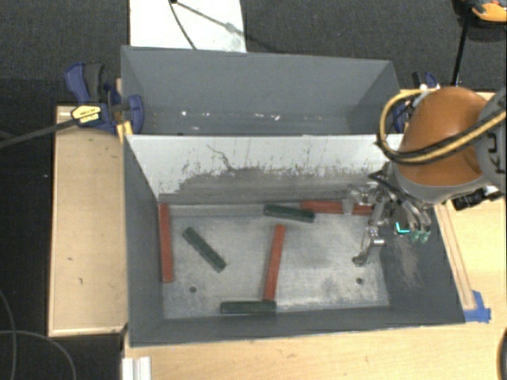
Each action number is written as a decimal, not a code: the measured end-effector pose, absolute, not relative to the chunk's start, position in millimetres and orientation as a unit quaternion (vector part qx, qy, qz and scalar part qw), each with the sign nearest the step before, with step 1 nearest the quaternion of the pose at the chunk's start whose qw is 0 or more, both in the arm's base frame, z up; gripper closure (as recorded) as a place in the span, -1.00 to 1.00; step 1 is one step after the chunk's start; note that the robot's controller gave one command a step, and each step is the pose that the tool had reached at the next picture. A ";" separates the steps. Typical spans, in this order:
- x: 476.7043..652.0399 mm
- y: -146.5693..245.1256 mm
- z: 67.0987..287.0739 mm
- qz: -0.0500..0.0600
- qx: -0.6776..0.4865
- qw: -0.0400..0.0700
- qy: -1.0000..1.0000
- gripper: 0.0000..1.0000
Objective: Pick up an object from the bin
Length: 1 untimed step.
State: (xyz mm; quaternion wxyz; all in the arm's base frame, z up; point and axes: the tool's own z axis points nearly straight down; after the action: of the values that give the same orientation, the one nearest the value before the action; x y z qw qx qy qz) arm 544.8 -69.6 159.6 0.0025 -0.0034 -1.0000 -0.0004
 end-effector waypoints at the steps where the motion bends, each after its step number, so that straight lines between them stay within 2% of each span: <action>1: 546.8 -69.4 163.5 0.000 -0.002 -0.001 -1.000 -1.00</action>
Offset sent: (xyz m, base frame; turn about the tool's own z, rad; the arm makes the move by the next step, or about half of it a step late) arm 0.0066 0.0718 -0.0896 -0.5737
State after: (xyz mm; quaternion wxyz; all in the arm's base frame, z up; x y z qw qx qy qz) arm 546.8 -69.4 163.5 -0.0013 -0.0022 -1.0000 0.0001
